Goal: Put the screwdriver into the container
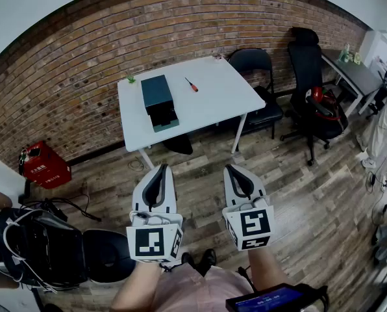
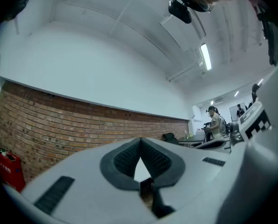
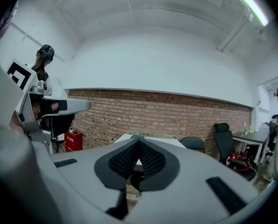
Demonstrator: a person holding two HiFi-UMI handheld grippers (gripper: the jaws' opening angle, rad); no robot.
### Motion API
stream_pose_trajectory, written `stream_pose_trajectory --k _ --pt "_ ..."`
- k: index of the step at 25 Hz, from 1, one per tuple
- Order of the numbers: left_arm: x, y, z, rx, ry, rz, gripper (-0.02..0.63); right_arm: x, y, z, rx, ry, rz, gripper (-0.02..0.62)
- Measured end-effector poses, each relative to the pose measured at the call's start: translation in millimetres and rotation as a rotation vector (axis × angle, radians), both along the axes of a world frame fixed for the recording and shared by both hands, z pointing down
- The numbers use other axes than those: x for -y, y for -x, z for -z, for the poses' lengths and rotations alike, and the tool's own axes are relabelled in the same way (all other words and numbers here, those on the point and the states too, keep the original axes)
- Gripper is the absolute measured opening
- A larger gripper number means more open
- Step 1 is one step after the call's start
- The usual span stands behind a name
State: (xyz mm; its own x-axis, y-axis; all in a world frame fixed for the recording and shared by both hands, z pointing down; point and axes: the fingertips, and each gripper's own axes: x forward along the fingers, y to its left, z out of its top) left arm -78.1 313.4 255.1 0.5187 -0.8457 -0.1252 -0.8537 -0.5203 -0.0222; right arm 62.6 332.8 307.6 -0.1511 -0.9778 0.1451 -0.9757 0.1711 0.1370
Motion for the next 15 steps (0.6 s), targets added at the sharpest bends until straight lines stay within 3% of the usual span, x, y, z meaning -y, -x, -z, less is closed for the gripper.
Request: stream_pose_trajectory --k 8,10,15 --pt "7 -10 -2 0.01 0.006 0.01 0.012 8 -13 -2 0.04 -0.004 0.006 0.002" --pt "11 -12 -1 0.011 0.008 0.016 0.012 16 -14 -2 0.052 0.012 0.032 0.23" --pt "13 -16 -6 0.007 0.011 0.048 0.012 22 -24 0 0.0 -0.017 0.035 0.178"
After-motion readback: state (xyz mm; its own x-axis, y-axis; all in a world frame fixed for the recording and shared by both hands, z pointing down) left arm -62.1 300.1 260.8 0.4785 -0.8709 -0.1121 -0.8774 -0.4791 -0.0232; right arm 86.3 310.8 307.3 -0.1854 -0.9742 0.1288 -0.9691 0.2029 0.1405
